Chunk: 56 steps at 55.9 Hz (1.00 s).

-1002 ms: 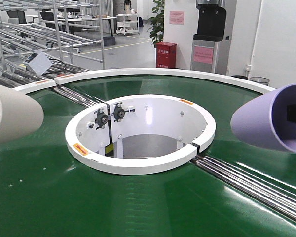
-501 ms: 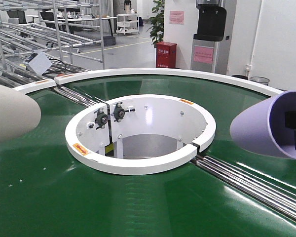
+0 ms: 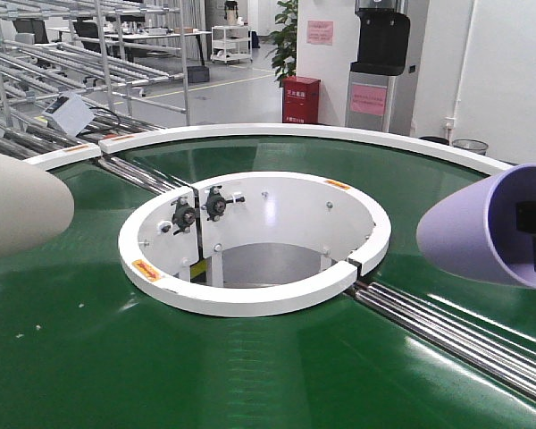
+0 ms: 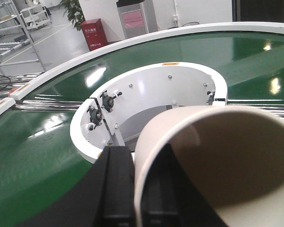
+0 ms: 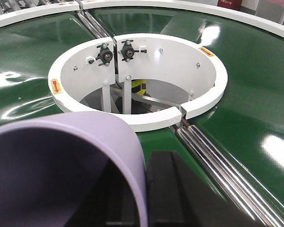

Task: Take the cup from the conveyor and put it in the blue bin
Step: 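Close both grippers and lift both cups off the belt, then drive away from the conveyor toward the cart holding both cups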

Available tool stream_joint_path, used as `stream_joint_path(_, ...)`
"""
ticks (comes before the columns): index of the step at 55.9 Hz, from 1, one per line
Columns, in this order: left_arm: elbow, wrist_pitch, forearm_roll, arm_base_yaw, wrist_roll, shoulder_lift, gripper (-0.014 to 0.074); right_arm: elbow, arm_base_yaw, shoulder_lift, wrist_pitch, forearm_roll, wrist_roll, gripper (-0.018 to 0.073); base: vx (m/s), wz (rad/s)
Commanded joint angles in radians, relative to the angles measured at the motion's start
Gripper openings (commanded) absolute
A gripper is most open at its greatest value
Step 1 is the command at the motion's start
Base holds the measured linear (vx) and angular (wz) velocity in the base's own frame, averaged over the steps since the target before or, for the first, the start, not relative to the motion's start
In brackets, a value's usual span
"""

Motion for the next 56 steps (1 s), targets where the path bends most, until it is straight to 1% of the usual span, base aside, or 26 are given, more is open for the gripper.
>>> stream_joint_path(1,-0.027,-0.084,-0.015,-0.006,-0.008,-0.011,-0.0001,-0.032,-0.002,-0.008,-0.089,-0.001,0.001,-0.0009,0.0,0.0)
stream_joint_path(31,-0.027,-0.084,-0.015,-0.006,-0.008,-0.008,0.0,-0.032,-0.002,-0.008,-0.089,-0.001,0.001,-0.0009,-0.03,0.0)
stream_joint_path(56,-0.027,-0.084,-0.015,-0.006,-0.008,-0.008,0.0,-0.032,-0.002,-0.008,-0.089,-0.001,0.001,-0.0009,-0.21,0.03)
